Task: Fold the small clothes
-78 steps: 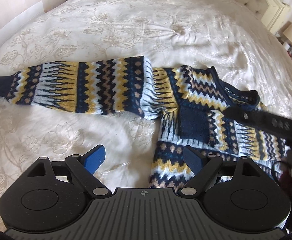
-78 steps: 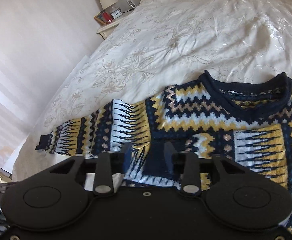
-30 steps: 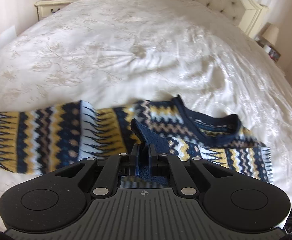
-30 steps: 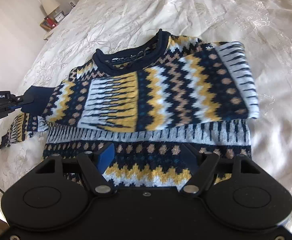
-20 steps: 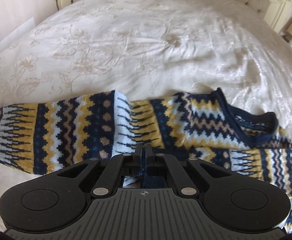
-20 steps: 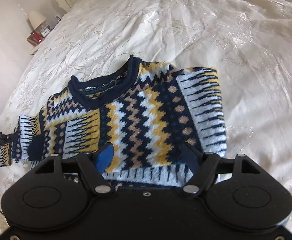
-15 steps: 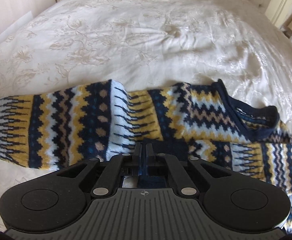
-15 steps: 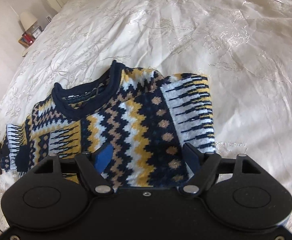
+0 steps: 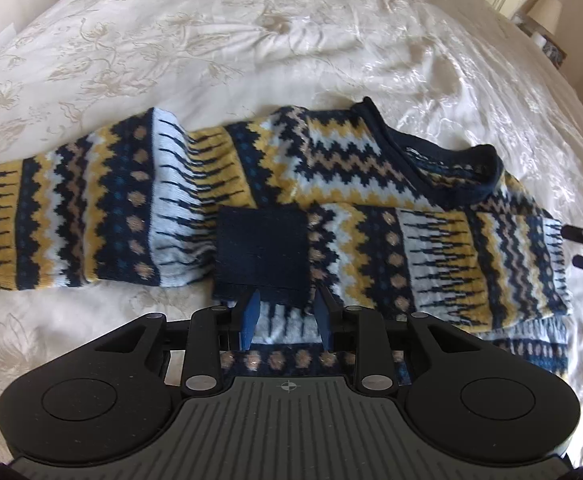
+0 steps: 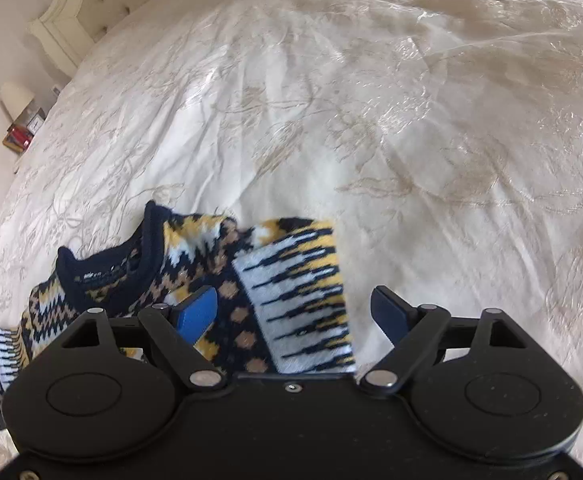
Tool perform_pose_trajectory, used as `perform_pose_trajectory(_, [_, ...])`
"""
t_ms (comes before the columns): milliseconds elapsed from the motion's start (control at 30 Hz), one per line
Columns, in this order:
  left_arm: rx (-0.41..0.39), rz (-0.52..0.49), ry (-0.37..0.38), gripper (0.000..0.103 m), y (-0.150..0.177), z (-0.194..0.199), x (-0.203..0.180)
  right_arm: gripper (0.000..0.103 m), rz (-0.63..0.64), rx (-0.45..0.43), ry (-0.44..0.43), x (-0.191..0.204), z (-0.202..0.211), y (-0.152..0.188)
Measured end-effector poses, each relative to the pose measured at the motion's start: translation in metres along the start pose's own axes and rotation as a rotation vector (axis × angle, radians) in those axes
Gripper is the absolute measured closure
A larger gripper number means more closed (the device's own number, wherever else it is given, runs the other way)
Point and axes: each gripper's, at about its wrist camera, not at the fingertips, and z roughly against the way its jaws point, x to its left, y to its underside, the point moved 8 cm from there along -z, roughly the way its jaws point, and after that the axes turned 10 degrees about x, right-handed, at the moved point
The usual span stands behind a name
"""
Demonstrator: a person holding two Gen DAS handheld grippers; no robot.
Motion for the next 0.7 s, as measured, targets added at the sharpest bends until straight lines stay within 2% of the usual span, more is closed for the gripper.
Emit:
perform_pose_trajectory(67, [-0.001,0.004,0.007,0.074,-0.002,-0.005,-0.004,0.019,-0.007,0.0,-0.004,-0.008,-0.004,-0.01])
perform_pose_trajectory(133, [0.0,0.007,0.007,0.073,-0.006,-0.014,-0.007,0.025,0.008,0.009,0.007,-0.014,-0.009,-0.018])
perform_pose_trajectory(267, [0.04,0.028,-0.011,0.073,-0.011,-0.04,-0.009,0.041,0.054,0.045,0.01,-0.019,-0.021,-0.027])
perform_pose_trajectory(367, [0.079,0.044,-0.02,0.073,-0.01,-0.056,-0.006,0.042,0.087,0.064,-0.005,-0.016,-0.028,-0.029])
perform_pose_trajectory(500, [0.092,0.026,-0.031,0.072,-0.011,-0.061,-0.007,0.044,0.107,0.079,-0.053,-0.006,-0.037,-0.03])
perform_pose_trajectory(533, [0.095,0.024,-0.032,0.072,-0.012,-0.06,-0.008,0.048,0.11,0.081,-0.062,-0.004,-0.039,-0.03])
perform_pose_trajectory(567, [0.096,0.025,-0.032,0.072,-0.012,-0.06,-0.008,0.064,0.108,0.085,-0.07,-0.002,-0.042,-0.03])
perform_pose_trajectory(600, [0.096,0.027,-0.03,0.072,-0.012,-0.059,-0.008,0.086,0.104,0.091,-0.063,-0.001,-0.043,-0.029])
perform_pose_trajectory(700, [0.098,0.031,-0.027,0.072,-0.014,-0.059,-0.008,0.086,0.149,0.054,-0.003,0.009,-0.029,-0.028])
